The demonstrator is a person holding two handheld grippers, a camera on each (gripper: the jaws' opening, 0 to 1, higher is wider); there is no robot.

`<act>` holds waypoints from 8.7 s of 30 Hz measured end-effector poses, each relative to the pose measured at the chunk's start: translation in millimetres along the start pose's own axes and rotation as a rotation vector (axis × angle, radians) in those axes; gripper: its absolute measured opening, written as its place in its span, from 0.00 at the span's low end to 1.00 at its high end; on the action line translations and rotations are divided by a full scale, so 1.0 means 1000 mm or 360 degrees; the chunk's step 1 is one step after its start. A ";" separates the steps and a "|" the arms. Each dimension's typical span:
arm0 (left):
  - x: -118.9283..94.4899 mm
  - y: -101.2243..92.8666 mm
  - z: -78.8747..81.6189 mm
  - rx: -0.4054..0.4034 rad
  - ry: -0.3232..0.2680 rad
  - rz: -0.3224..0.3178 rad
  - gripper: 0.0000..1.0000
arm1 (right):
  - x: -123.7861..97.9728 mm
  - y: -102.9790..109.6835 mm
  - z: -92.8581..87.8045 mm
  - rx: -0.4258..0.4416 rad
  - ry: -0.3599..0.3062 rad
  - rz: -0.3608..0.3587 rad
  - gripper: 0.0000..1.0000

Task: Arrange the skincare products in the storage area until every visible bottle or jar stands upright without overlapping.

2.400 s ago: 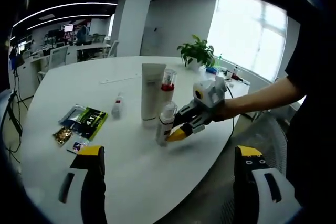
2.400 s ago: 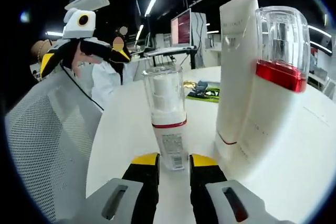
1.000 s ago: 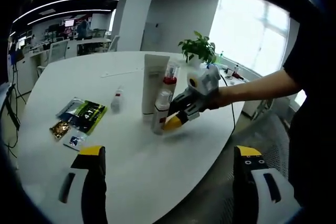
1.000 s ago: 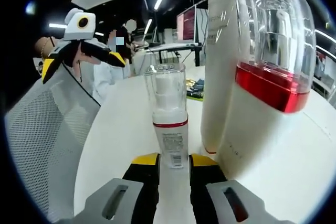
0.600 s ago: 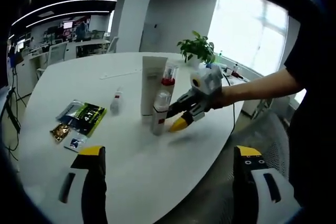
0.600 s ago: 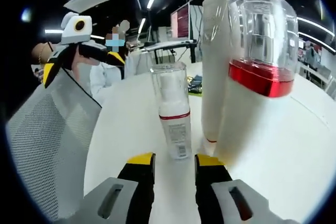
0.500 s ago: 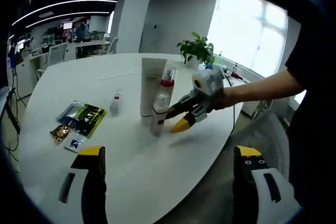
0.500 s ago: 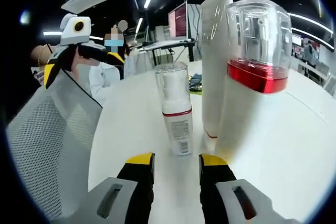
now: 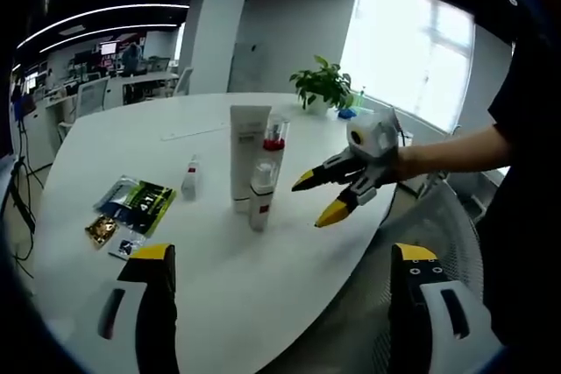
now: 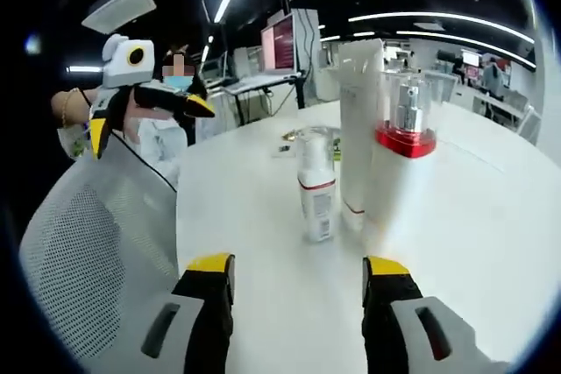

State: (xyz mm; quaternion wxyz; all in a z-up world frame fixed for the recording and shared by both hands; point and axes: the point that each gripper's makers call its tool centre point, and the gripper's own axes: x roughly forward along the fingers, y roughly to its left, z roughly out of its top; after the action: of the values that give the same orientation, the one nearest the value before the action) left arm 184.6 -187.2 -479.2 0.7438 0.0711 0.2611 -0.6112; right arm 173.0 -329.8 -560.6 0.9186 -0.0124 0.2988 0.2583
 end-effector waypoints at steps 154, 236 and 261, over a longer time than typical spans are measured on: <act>0.199 0.211 0.045 0.0102 0.0616 0.0358 0.19 | -0.061 -0.003 -0.011 0.0654 -0.0182 -0.0440 0.94; -0.028 -0.055 0.161 0.0834 -0.0391 0.0362 0.39 | -0.113 0.070 0.229 0.1002 -0.1337 0.0341 0.09; -0.037 -0.008 0.073 0.0303 -0.0213 0.0298 0.80 | -0.081 0.061 0.177 0.0314 -0.0943 0.0220 0.09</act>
State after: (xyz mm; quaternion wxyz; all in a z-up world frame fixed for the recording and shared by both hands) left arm 194.8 -188.0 -397.2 0.8031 0.1245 0.1441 -0.5646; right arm 184.1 -283.2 -361.9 0.9427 0.1728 0.0421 0.2822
